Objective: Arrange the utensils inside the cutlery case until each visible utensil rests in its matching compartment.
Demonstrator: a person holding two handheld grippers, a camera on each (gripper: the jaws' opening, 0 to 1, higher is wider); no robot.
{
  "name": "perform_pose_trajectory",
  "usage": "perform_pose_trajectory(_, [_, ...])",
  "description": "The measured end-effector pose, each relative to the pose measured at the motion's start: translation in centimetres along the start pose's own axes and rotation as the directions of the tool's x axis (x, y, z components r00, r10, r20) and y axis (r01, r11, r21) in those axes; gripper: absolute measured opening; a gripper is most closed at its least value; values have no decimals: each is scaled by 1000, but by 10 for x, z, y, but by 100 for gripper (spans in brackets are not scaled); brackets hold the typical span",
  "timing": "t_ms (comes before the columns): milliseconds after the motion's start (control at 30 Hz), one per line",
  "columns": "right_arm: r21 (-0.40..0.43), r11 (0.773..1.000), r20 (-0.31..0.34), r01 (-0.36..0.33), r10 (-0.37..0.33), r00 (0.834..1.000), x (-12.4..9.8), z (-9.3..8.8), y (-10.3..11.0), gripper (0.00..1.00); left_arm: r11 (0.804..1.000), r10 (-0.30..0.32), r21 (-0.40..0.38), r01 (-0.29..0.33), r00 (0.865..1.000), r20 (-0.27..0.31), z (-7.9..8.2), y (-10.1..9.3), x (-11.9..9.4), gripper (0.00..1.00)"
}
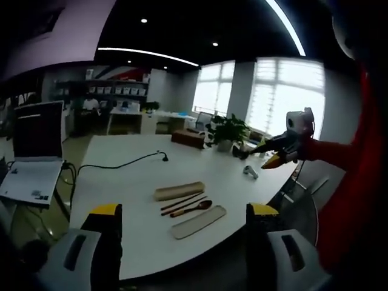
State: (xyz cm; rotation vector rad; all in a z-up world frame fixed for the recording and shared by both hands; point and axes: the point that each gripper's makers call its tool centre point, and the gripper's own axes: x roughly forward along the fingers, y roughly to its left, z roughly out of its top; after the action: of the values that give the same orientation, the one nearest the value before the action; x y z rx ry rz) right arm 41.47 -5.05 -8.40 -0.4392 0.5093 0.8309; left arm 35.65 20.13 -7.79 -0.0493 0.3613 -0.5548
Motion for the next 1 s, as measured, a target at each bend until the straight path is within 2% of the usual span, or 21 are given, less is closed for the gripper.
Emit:
perform_pose_trajectory(67, [-17,1000,13,-24,24,1000,0,1,4,46,1000,2,21,-1,1000,-10,-1,-2,0,86])
perform_pose_trajectory(133, [0,999,11,-35,35,999,1,0,4,51,1000,4,25,-4,1000,-20,-4,-1,0,85])
perform_pose_trajectory(300, [-7,999,7,-46,46,999,9,9,1,52,999,4,-43,-4,1000,-3,-6,3,1,86])
perform_pose_trajectory(400, [32,999,4,-44,44,999,15,14,-3,53,1000,7,-20,-7,1000,-16,-6,3,1,86])
perform_pose_trajectory(567, [83,995,7,-46,46,999,23,22,-9,48,1000,-8,8,8,999,-39,-8,2,2,85])
perform_pose_trajectory(733, [46,997,2,-58,58,998,29,29,-9,47,1000,-27,9,28,998,-48,-9,1,3,84])
perform_pose_trajectory(867, [-45,998,-21,-43,42,999,33,29,-13,48,999,-45,7,46,997,-59,-13,0,4,84])
perform_pose_trajectory(1000, [-50,998,-26,-30,28,999,40,31,-15,49,998,-56,-1,56,996,-68,-16,1,6,84])
